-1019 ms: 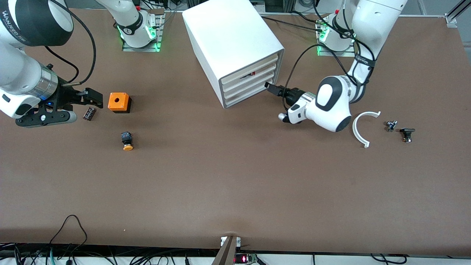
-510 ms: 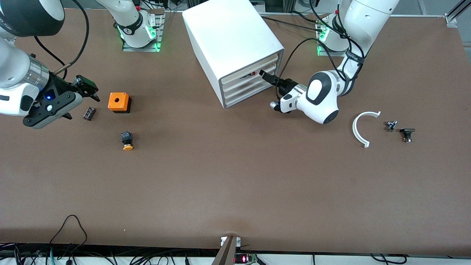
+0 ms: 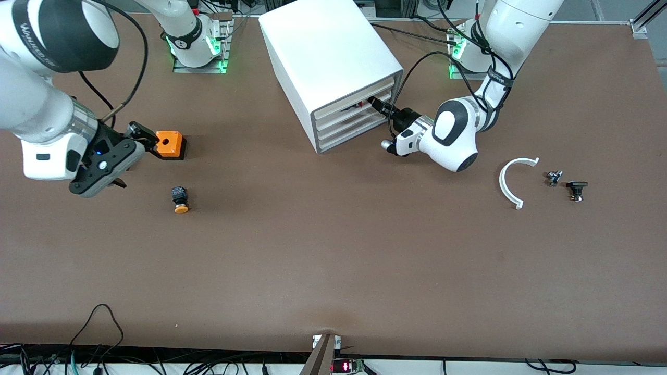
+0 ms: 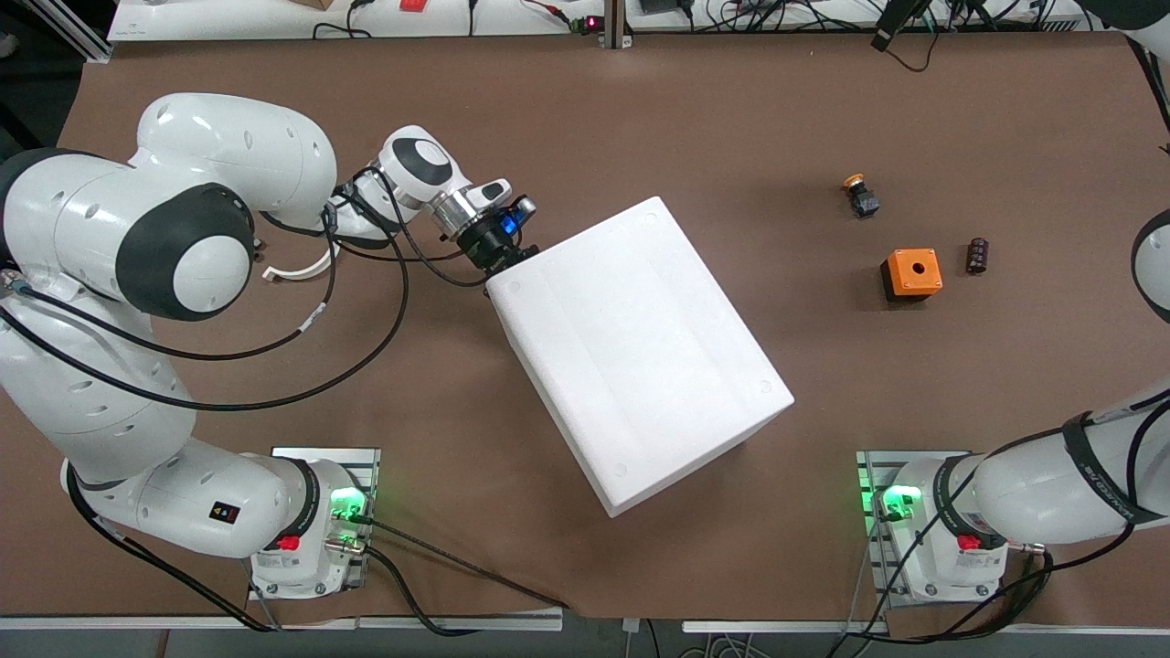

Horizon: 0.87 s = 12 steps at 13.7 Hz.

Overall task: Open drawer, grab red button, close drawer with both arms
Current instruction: 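Pull the drawer open with the left gripper while the right gripper approaches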

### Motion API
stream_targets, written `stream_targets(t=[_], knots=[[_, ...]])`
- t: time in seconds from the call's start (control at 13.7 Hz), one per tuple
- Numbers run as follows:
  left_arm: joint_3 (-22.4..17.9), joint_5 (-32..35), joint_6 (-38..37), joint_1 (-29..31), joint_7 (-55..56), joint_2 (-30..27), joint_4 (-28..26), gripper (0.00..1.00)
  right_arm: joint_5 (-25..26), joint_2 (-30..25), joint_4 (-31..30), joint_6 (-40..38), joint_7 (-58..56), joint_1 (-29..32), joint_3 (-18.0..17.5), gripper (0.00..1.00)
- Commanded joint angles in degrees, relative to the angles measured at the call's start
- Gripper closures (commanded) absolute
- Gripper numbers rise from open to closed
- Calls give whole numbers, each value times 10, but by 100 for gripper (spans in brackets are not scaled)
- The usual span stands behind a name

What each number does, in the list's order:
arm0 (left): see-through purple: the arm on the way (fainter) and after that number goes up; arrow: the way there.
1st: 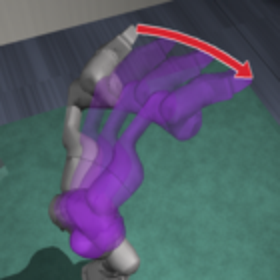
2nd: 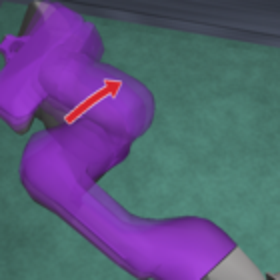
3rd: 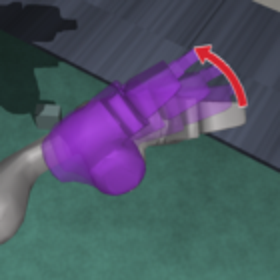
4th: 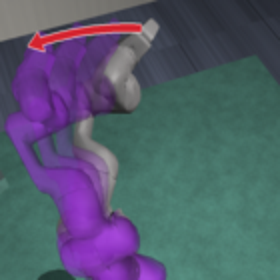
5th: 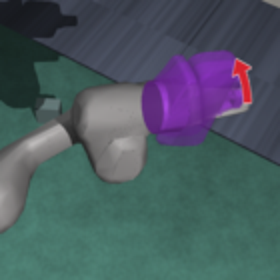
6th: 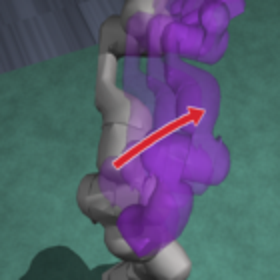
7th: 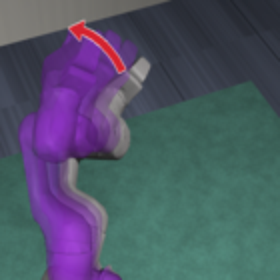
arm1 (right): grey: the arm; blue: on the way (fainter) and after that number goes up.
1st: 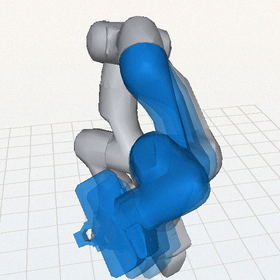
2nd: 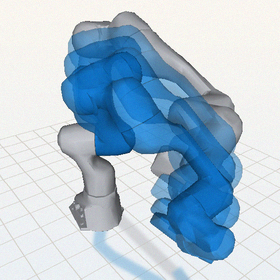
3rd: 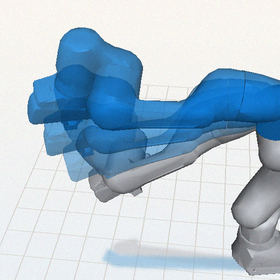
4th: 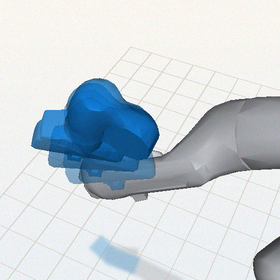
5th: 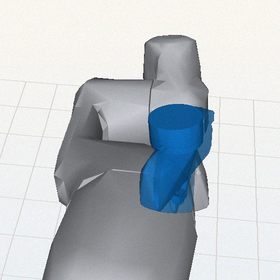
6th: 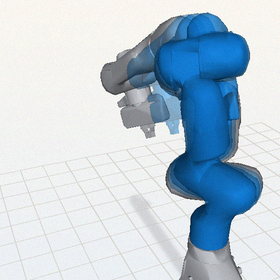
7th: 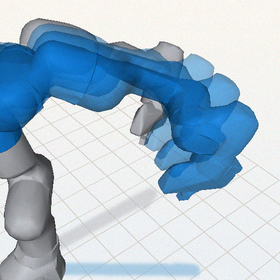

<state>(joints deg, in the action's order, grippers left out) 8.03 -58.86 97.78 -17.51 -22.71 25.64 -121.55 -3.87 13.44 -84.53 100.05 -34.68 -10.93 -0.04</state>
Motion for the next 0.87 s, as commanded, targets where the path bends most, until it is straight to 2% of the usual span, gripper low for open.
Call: stream_targets(t=[0.0,0.22,0.58,0.73,0.8], knots=[[-24,-2,77,3,-8,-8,2,100,-50,17,11,16,-7,-5,0,0],[-66,-1,104,4,-6,-5,38,100,-63,34,13,51,-18,-23,-1,0],[-100,-1,104,5,-2,3,75,100,-51,53,27,47,-92,-60,-1,0],[-100,-3,102,7,-8,2,73,0,-39,52,27,46,-120,-76,-1,0],[-100,-2,102,9,-9,-1,73,0,-39,51,29,46,-128,-87,-1,0]])
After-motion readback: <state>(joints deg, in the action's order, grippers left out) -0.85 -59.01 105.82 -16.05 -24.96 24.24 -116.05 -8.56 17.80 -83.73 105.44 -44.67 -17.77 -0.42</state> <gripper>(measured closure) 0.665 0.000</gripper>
